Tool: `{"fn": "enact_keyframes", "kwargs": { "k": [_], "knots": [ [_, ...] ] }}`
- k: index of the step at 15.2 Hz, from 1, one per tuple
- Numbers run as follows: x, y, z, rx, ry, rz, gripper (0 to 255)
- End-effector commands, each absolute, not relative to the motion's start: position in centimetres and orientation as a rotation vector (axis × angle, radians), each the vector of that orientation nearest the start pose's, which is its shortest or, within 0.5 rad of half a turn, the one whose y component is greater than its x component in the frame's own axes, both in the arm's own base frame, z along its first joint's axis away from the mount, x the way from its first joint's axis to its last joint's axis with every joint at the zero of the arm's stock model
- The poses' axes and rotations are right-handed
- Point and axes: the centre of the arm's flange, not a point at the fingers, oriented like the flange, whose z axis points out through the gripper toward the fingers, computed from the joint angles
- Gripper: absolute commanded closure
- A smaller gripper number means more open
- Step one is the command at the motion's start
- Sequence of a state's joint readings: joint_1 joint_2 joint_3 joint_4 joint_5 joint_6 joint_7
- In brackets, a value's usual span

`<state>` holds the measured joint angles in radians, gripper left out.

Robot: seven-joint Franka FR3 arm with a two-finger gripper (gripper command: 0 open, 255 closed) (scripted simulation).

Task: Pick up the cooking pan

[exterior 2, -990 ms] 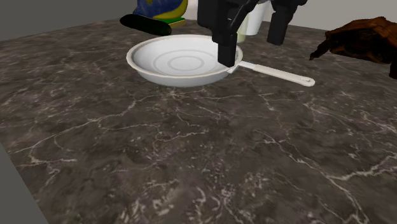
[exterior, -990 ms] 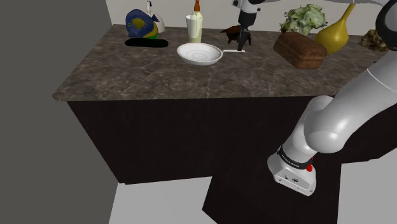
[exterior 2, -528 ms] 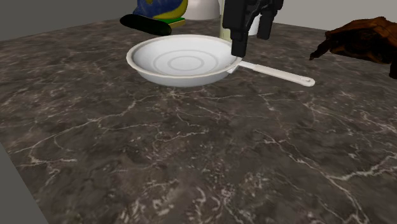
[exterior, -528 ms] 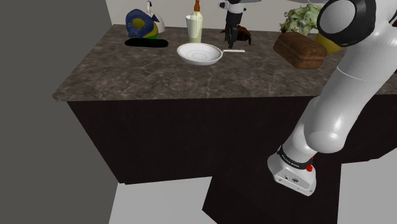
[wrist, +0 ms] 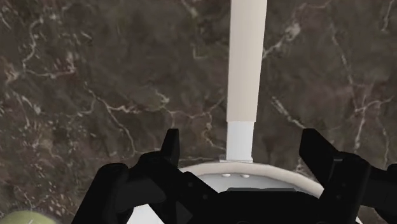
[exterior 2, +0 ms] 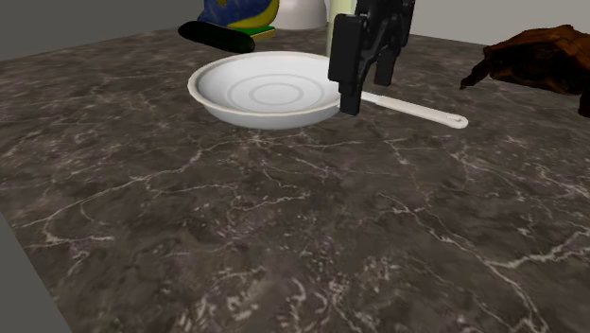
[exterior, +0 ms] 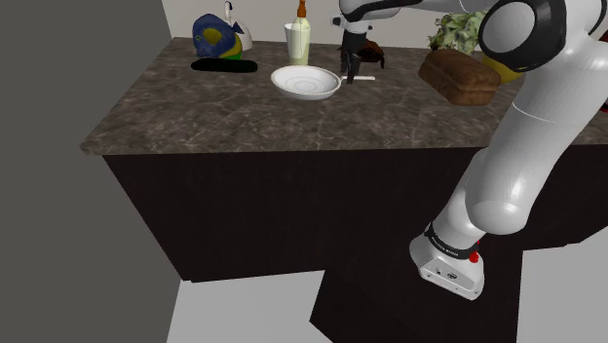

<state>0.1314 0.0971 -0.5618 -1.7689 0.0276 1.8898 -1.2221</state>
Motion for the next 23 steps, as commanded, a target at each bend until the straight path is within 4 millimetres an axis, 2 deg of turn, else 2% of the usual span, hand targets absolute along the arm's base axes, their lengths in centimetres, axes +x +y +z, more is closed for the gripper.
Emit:
{"fn": "enact_keyframes", "kwargs": {
  "k": [1,2,11,23],
  "knots": [
    [54.4,-23.6,50.7,-2.944,-1.222,-0.013,0],
    [54.3,-23.6,50.7,-2.944,-1.222,-0.013,255],
    [54.4,-23.6,50.7,-2.944,-1.222,-0.013,255],
    [54.4,-23.6,57.0,-2.944,-1.222,-0.013,255]
  ]
}}
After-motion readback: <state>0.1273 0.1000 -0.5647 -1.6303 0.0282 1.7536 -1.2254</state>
